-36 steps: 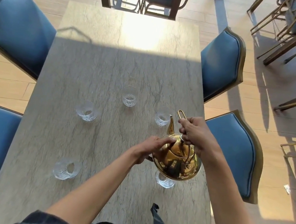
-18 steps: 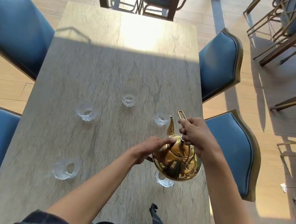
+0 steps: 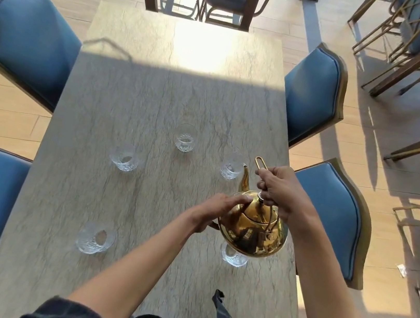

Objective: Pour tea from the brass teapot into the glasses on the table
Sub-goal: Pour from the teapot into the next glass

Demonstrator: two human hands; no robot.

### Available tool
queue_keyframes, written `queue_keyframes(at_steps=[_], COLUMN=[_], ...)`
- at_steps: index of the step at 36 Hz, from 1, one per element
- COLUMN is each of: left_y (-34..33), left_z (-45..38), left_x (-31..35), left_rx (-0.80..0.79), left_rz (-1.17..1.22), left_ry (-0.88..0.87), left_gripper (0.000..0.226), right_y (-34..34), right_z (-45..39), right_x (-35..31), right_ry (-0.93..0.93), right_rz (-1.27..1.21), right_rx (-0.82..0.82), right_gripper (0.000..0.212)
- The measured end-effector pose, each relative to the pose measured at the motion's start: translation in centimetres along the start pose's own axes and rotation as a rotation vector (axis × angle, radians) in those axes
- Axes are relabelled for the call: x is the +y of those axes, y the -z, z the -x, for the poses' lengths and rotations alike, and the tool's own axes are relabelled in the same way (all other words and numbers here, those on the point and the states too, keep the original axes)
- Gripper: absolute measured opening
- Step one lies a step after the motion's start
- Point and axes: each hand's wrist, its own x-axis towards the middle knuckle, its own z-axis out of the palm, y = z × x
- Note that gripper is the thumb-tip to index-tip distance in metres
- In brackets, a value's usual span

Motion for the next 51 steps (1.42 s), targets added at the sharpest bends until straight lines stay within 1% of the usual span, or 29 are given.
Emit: queue_keyframes(at_steps=[12, 17, 20, 25, 32, 41, 47, 51], left_y=[0.1, 0.0, 0.0, 0.0, -0.1, -0.1, -0.2, -0.3], left_z=[-0.6, -0.8, -1.1, -1.2, -1.0, -0.7, -0.5, -0.3], left_x=[-0.4, -0.3, -0.4, -0.5, -0.4, -0.3, -0.3, -0.3], left_rx=[-0.017, -0.003, -0.005, -0.011, -0.002, -0.003, 0.008, 0.011], left_rz=[0.005, -0.002, 0.001, 0.0, 0.01, 0.018, 0.01, 0.0], left_ry=[-0.004, 0.004, 0.004, 0.015, 0.011, 0.006, 0.0, -0.005], left_gripper=[0.071, 0.089, 0.085, 0.085, 0.092, 0.079, 0.078, 0.082], right_y=[0.1, 0.1, 0.2, 0.2, 0.2, 0.2, 0.2, 0.2], right_z=[0.1, 0.1, 0.1, 0.0, 0.1, 0.2, 0.3, 0.4], right_x=[-0.2, -0.3, -0.3, -0.4, -0.5, -0.4, -0.5, -0.6], right_ry=[0.0, 0.004, 0.003, 0.005, 0.018, 0.014, 0.019, 0.025], right_rz=[0.008, 0.01, 0.016, 0.024, 0.034, 0.034, 0.032, 0.042], right_rx=[-0.001, 0.01, 0.01, 0.013, 0.013, 0.018, 0.001, 0.005], right_gripper=[0.026, 0.026, 0.026, 0.025, 0.024, 0.025, 0.025, 0.025])
